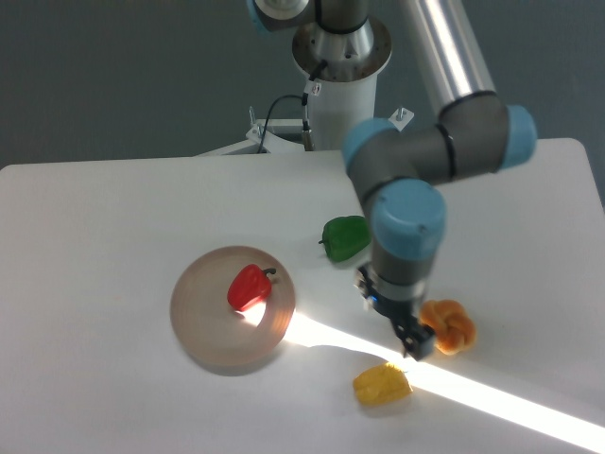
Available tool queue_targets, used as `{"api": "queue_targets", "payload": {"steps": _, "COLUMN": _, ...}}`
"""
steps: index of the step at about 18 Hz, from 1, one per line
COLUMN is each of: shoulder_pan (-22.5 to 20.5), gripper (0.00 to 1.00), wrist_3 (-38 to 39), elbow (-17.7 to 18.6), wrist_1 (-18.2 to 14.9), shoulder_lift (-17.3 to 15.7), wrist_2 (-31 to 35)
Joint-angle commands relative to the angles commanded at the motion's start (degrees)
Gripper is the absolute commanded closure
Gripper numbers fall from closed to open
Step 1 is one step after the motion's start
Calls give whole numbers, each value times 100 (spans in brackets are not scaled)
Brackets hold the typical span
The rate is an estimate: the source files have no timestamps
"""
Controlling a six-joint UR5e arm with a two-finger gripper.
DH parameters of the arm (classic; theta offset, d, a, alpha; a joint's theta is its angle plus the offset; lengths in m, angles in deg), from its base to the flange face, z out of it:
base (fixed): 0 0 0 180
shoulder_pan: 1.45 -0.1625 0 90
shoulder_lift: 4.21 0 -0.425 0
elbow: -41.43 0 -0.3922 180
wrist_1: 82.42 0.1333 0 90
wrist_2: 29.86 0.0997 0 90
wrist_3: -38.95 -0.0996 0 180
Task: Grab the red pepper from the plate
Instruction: 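Swing the gripper over the plate and lower it onto the red pepper, then close the gripper fingers around the red pepper on the plate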
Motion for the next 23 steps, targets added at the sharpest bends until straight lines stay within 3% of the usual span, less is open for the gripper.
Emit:
{"api": "queue_targets", "payload": {"steps": 4, "shoulder_pan": 361, "gripper": 0, "wrist_3": 501, "elbow": 852, "wrist_1": 737, "shoulder_lift": -343, "wrist_2": 96}}
{"api": "queue_targets", "payload": {"steps": 8, "shoulder_pan": 755, "gripper": 0, "wrist_3": 1081, "elbow": 1249, "wrist_1": 861, "shoulder_lift": -598, "wrist_2": 105}}
{"api": "queue_targets", "payload": {"steps": 14, "shoulder_pan": 1116, "gripper": 0, "wrist_3": 1697, "elbow": 1443, "wrist_1": 1133, "shoulder_lift": -599, "wrist_2": 105}}
{"api": "queue_targets", "payload": {"steps": 17, "shoulder_pan": 1230, "gripper": 0, "wrist_3": 1785, "elbow": 1470, "wrist_1": 1397, "shoulder_lift": -371, "wrist_2": 254}}
{"api": "queue_targets", "payload": {"steps": 23, "shoulder_pan": 1354, "gripper": 0, "wrist_3": 1794, "elbow": 1487, "wrist_1": 1477, "shoulder_lift": -309, "wrist_2": 413}}
